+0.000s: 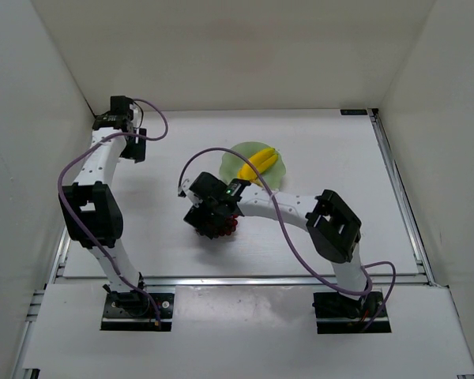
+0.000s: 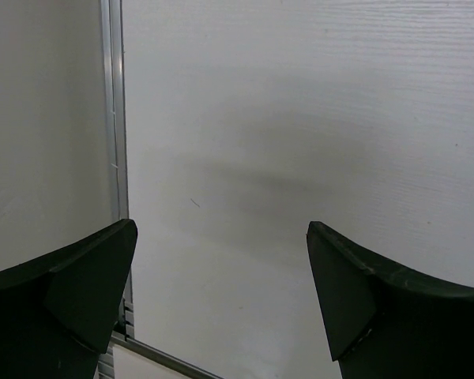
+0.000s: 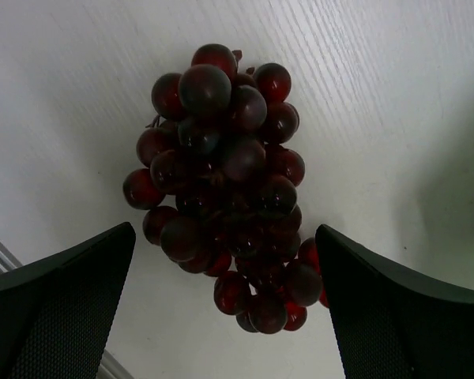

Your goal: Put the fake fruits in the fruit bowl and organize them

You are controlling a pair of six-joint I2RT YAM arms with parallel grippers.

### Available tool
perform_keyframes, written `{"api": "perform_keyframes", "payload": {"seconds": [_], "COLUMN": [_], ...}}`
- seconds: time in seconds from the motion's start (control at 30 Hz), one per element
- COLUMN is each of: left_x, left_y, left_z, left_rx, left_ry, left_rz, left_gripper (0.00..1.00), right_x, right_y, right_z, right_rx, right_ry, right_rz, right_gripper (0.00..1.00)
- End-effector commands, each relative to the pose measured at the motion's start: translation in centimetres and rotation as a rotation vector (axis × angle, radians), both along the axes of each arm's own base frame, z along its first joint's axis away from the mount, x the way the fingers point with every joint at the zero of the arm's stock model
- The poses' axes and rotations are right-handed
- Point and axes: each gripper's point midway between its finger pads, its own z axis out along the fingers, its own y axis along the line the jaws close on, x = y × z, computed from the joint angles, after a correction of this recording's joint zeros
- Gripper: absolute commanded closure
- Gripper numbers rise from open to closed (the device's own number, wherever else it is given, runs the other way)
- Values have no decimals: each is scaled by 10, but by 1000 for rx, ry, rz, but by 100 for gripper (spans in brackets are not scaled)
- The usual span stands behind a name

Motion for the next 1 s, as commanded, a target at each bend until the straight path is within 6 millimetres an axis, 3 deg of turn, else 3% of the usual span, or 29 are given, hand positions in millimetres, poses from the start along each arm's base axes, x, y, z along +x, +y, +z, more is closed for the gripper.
{"api": "perform_keyframes", "payload": {"seconds": [0.0,0.07,0.27,0.4,0.53,0.57,0.6,0.77,0.8,0.83,0.87,0.93,0.97], "left_x": [6,3,5,5,5,4,4,0,0,0,0,-1,-1], "left_y": [1,7,6,6,6,10,10,10,13,13,13,17,17], "left_z": [9,7,9,9,13,13,13,7,7,7,7,6,6], "left_rx": [12,23,14,14,19,19,19,19,14,14,14,9,9], "left_ry": [-53,-43,-53,-53,-59,-58,-58,-40,-43,-43,-43,-47,-47], "left_rz": [24,41,36,36,28,38,38,37,54,54,54,72,72], "left_gripper": [0,0,0,0,0,0,0,0,0,0,0,0,0], "right_x": [5,0,-13,-5,6,5,4,1,3,2,5,13,28], "right_y": [0,-3,-28,-20,-13,-15,-16,-2,7,11,12,18,11], "right_z": [36,34,-27,-56,-65,-64,-67,-26,0,14,41,71,94], "right_rx": [101,91,-116,-150,-170,-181,-193,-79,-9,32,114,234,307], "right_ry": [9,18,60,62,37,43,55,58,37,35,46,53,52], "right_rz": [-1,40,114,97,71,71,63,34,27,21,-8,-44,-92], "right_gripper": [1,1,1,1,1,4,17,66,74,80,80,80,80]}}
